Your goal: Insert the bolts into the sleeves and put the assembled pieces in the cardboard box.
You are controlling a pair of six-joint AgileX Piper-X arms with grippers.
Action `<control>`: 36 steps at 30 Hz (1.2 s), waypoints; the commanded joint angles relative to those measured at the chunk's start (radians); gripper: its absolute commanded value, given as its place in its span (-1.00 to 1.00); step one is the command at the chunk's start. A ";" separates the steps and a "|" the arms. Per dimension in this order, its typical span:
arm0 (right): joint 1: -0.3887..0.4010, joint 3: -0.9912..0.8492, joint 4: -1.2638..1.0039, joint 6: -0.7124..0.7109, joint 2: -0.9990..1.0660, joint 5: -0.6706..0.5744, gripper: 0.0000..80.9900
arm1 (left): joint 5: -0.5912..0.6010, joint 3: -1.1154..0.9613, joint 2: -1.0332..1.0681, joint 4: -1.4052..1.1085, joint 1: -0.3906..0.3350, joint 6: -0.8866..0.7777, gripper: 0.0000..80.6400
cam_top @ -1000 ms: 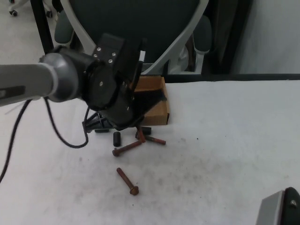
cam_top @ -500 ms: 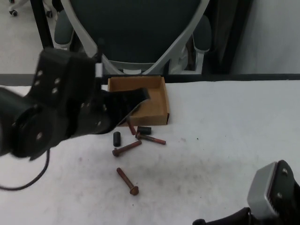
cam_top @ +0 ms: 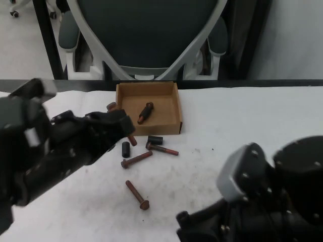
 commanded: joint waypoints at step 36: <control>-0.058 -0.032 -0.578 -0.173 0.302 0.006 -0.99 | 0.206 0.136 -0.167 -0.131 -0.055 0.501 -0.98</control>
